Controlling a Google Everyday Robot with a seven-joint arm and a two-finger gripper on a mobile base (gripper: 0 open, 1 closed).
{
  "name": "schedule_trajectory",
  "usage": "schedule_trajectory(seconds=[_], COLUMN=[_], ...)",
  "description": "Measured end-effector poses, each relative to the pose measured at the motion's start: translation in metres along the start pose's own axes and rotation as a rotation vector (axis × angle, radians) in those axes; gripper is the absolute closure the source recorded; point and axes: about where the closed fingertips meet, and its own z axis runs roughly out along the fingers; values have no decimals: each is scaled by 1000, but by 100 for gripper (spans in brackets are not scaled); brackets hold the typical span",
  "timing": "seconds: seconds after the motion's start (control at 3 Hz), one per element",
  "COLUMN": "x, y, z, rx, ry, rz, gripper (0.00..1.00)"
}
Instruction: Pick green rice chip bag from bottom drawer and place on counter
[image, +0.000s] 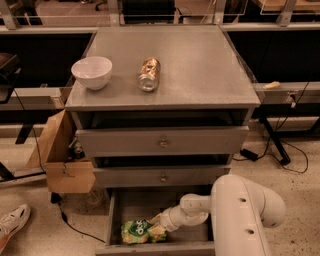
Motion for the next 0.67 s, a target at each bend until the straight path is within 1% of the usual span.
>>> schedule_trajectory(seconds=[0.33,0.67], x=[-1,-9], y=[0,6], z=[-1,-12], rx=[0,9], ry=[0,-67], rz=[0,3], gripper=[100,100])
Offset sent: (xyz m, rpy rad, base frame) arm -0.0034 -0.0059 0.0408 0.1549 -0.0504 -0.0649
